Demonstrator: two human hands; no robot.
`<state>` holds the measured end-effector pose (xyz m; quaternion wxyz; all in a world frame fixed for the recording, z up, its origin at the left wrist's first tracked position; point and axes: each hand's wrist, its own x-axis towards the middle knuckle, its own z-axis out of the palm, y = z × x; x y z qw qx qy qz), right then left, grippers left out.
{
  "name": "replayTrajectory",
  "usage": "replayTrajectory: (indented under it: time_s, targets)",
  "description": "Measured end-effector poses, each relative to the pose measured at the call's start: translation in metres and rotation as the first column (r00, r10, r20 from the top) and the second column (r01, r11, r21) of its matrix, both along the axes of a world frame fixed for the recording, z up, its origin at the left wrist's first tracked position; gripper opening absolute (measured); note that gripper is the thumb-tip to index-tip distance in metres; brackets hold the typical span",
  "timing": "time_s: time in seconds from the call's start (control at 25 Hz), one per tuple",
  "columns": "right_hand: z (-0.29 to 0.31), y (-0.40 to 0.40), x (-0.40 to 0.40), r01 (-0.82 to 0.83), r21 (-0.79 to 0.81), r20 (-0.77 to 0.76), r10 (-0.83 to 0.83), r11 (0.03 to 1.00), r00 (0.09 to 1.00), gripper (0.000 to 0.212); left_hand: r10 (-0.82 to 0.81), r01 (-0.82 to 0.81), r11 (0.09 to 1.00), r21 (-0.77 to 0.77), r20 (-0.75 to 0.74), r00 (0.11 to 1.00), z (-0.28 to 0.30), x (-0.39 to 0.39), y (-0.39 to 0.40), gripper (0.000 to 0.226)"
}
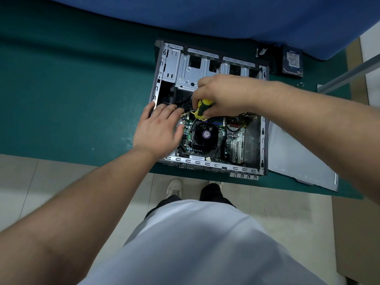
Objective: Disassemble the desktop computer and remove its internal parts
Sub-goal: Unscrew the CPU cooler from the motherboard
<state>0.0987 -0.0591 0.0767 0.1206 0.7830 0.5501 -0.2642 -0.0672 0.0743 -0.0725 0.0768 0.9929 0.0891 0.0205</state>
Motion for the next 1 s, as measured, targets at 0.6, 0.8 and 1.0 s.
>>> replayTrajectory:
  time_s: [0.6, 0.8, 1.0]
  targets:
    - [-0.015, 0.002, -0.022, 0.222, 0.098, 0.288, -0.241, 0.970, 0.927, 0.060, 0.002, -0.002, 1.000, 0.000, 0.038, 0.999, -0.004, -0.001, -0.001, 0.052]
    - [-0.029, 0.007, -0.026, 0.106, 0.170, 0.320, -0.157, 0.980, 0.934, 0.049, 0.003, -0.003, 1.000, -0.008, 0.047, 0.999, -0.004, 0.000, -0.001, 0.050]
    - [-0.017, 0.003, -0.031, 0.093, 0.143, 0.214, -0.122, 0.985, 0.969, 0.046, -0.004, 0.004, 1.000, -0.011, 0.073, 0.997, -0.004, -0.001, -0.001, 0.049]
